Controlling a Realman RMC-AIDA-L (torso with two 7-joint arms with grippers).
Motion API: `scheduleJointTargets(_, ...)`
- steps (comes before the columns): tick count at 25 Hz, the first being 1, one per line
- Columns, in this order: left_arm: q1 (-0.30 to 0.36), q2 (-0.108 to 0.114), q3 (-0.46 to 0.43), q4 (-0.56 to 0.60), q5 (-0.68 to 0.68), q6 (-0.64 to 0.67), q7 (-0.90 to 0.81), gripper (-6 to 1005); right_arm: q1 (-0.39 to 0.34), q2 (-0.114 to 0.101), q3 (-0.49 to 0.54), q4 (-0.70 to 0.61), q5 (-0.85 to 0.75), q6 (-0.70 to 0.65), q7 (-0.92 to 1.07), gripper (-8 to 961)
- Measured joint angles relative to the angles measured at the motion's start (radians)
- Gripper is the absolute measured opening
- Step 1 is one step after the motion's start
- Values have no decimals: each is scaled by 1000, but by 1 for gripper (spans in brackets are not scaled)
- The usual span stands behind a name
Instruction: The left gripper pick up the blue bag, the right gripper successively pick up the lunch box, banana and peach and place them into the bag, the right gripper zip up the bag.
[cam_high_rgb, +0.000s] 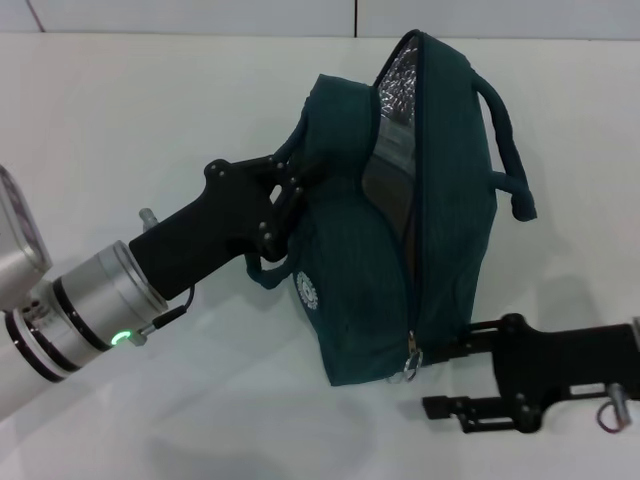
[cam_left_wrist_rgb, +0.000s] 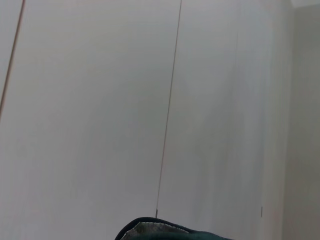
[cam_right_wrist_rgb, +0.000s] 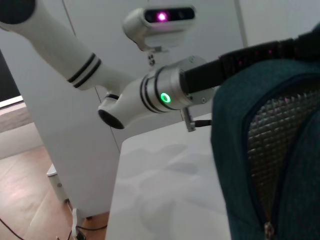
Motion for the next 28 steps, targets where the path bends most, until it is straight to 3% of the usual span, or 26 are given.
scheduleJointTargets(10, 3, 0, 0, 0, 1, -1, 0, 39, 89, 3, -52, 87, 28, 33, 6, 590)
scheduleJointTargets(17, 2, 0, 0, 0, 2, -3, 0, 39, 106, 3, -204, 85, 110, 34, 8, 591)
scheduleJointTargets(22, 0, 0, 0, 0, 2, -3, -1, 39, 103, 2, -218, 82, 136, 42, 8, 591)
scheduleJointTargets(28, -1, 0, 0, 0, -2, -3, 0, 39, 99, 2, -213, 85, 156, 74, 10, 429)
